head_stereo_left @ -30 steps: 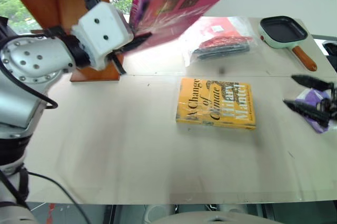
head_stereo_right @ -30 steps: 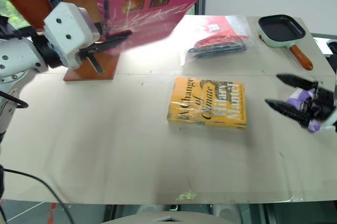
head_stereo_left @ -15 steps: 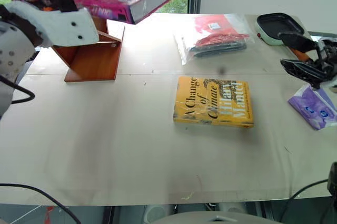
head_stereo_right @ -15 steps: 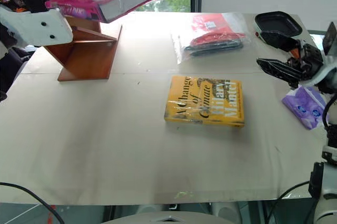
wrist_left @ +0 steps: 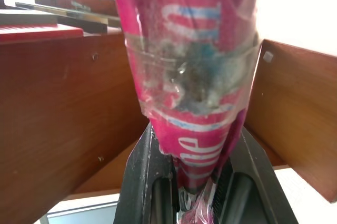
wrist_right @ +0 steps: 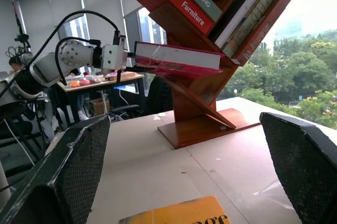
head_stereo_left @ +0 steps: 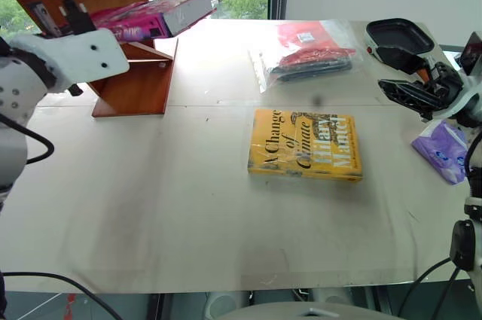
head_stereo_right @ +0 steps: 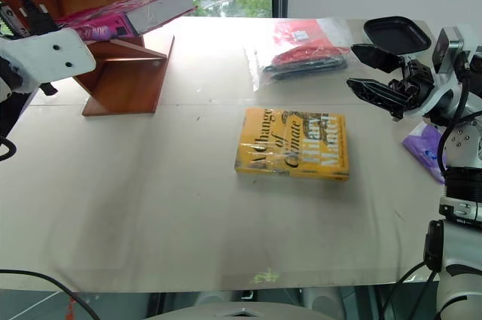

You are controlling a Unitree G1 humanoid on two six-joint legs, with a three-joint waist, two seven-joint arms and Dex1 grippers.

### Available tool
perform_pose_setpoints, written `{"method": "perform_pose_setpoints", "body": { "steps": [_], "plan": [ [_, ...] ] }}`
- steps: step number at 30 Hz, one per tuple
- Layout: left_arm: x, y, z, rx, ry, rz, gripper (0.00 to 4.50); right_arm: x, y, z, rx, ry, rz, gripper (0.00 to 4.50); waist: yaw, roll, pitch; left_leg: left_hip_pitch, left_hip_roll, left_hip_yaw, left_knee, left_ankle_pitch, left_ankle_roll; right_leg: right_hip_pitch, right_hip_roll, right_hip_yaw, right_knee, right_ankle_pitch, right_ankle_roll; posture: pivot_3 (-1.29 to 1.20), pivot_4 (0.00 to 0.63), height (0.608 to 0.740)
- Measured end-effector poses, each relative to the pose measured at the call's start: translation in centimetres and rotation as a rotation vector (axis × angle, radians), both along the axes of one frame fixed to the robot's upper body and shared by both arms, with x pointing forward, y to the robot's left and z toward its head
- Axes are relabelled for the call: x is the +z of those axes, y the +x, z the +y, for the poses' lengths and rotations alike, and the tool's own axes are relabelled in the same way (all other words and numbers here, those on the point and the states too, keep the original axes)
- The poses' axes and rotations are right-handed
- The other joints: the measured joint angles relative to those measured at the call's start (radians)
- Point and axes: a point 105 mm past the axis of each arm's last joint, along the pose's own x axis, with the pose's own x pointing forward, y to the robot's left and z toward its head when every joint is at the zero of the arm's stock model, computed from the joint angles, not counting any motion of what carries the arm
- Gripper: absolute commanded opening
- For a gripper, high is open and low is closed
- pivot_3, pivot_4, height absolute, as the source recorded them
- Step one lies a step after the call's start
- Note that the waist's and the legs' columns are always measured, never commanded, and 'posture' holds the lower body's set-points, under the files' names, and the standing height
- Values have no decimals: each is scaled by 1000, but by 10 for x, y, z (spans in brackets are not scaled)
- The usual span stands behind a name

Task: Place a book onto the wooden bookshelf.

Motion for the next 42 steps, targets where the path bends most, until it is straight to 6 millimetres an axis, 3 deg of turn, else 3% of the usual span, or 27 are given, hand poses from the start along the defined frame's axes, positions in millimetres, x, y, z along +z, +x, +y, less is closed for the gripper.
{"method": "perform_pose_setpoints", "body": {
  "steps": [12,22,24,25,28,32,36,42],
  "plan": [
    [4,22,54,140,67,117,214,-8,2,7,-28,-13,3,4500,-5,0,0,1,-1,1,1,0,0,0,3,-3,1,0,0,0,150,740],
    [5,37,65,182,102,242,214,-16,4,10,-52,-13,12,4500,-25,-1,-1,1,-1,3,2,0,0,-1,4,-2,2,0,0,0,150,740],
    [4,38,66,187,102,248,1238,-16,5,10,-55,-13,13,4500,-27,-1,-1,1,-1,3,2,0,0,-1,3,-2,2,0,0,0,150,740],
    [4,38,66,188,94,247,1378,-16,4,10,-56,-14,13,4500,-27,-1,-1,1,-1,3,2,0,0,-1,3,-2,2,0,0,0,150,740],
    [3,41,67,205,50,231,2582,-17,3,11,-57,-20,7,4500,-24,-1,-1,1,-1,2,3,0,0,-1,2,-2,3,0,0,0,150,740],
    [-1,39,71,206,-26,205,4459,-19,3,10,-71,-17,12,4500,-19,-2,-1,1,-1,2,3,0,0,0,1,-2,3,0,0,0,150,740],
    [-14,35,72,187,-78,194,4459,-23,3,8,-84,-17,20,4500,-18,-2,-1,0,-1,1,4,0,0,-1,-1,-2,3,0,0,0,150,740],
    [-13,4,65,109,-249,59,4459,-45,-4,-10,-159,-57,73,4500,-16,-2,-1,0,-1,0,4,0,0,-1,-3,-2,2,0,0,0,150,740]
  ]
}}
